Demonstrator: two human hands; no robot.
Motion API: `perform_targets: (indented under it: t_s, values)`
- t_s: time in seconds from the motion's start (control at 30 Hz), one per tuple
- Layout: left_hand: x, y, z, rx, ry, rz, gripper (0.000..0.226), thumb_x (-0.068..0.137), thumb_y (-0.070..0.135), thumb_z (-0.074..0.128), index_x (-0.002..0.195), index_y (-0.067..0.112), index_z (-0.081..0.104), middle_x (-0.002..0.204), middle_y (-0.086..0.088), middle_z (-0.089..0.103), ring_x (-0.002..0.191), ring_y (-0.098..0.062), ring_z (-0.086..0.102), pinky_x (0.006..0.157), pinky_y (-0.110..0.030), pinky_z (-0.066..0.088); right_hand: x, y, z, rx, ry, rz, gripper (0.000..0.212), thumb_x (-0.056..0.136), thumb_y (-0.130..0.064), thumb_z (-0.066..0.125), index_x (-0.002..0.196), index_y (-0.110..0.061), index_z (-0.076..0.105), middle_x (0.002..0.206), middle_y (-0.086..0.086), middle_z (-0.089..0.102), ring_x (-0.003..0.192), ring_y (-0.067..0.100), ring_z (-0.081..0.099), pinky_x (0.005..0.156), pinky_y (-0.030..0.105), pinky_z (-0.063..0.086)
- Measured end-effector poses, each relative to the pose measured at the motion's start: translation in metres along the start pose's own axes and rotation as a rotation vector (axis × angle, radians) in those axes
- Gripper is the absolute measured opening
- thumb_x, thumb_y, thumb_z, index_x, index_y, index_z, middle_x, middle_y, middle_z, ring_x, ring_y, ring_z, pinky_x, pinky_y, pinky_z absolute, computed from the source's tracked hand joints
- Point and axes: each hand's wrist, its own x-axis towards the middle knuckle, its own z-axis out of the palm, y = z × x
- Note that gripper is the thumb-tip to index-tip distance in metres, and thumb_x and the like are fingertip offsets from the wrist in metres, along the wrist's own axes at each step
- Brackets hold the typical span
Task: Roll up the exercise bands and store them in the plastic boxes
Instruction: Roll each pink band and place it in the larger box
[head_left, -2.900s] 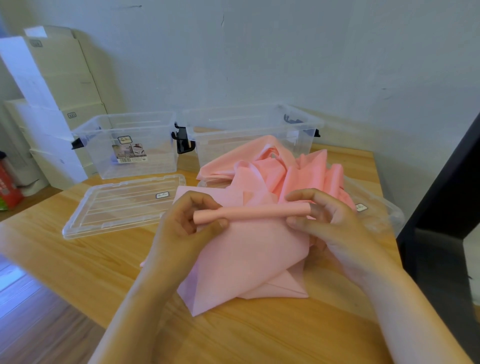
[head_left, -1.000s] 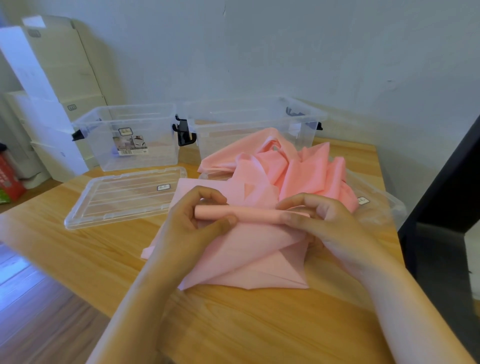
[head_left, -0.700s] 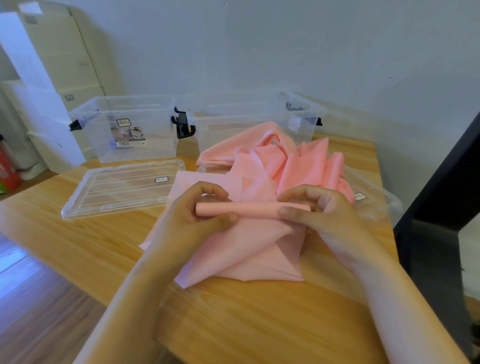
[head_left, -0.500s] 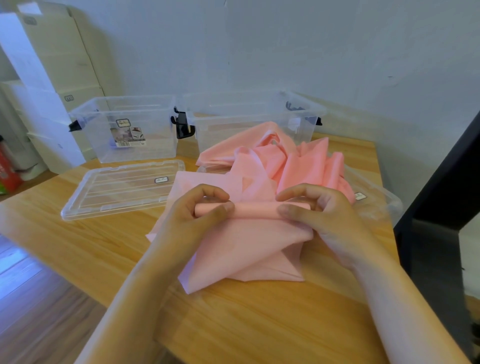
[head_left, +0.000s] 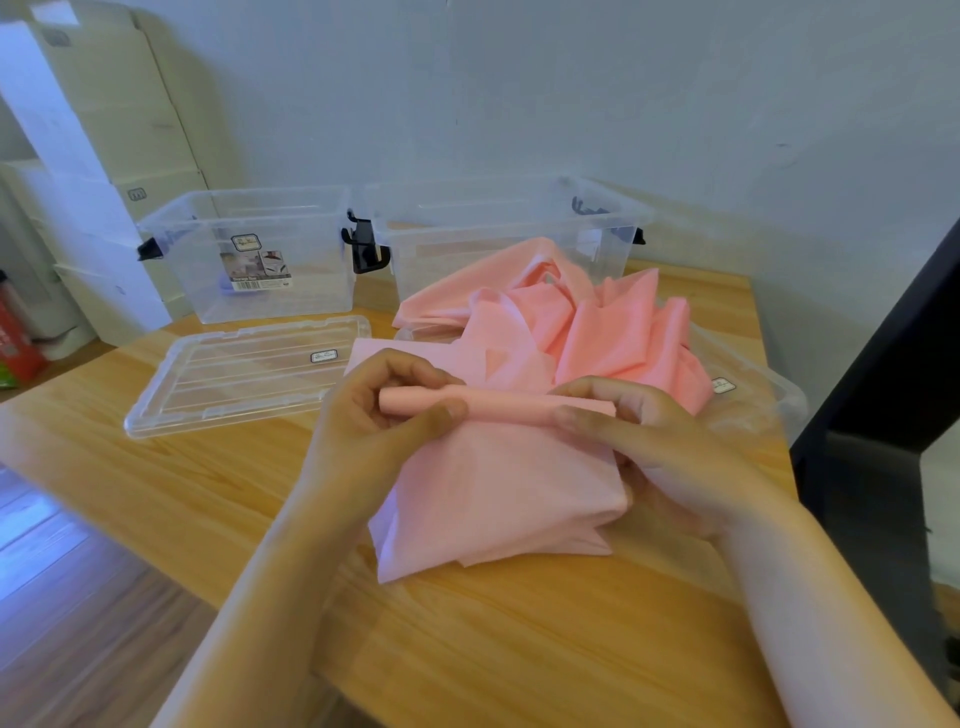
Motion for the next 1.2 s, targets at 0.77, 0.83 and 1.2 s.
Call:
perform_targets:
  t_s: [0.77,0.83,1.2]
  values:
    - [0.001,-0.003,-0.002,-0.125,-0.057,-0.020,0.023,0.063,0.013,0.082,0.073,0.027,0.066,0.092,0.002,0.071,0.089,-0.012,0.065,0.076,-0.022,0.052,0.001,-0.004,0.006,-0.064,0.173,-0.149,0.015,0.074,-0.032,0.077,0.079,-0.020,0.069,0.070,-0.003,0.060,0.066,0.005,0.053,0.058,0.013,0.040]
    - [0.001,-0.003,-0.003,-0.096,-0.055,-0.044,0.026,0.059,0.026,0.083,0.080,0.028,0.068,0.097,-0.001,0.070,0.092,-0.015,0.064,0.081,-0.028,0.052,0.002,-0.004,0.007,-0.038,0.173,-0.144,0.014,0.074,-0.024,0.072,0.083,-0.014,0.068,0.068,-0.008,0.064,0.064,0.003,0.057,0.056,0.011,0.043]
    - [-0.001,0.000,0.001,0.025,-0.076,-0.138,0.013,0.069,0.026,0.075,0.080,0.031,0.068,0.095,0.003,0.073,0.088,-0.015,0.067,0.081,-0.035,0.050,0.003,0.000,0.004,0.035,0.184,-0.108,0.025,0.066,-0.022,0.074,0.090,-0.016,0.069,0.075,-0.007,0.065,0.071,0.003,0.059,0.061,0.011,0.045]
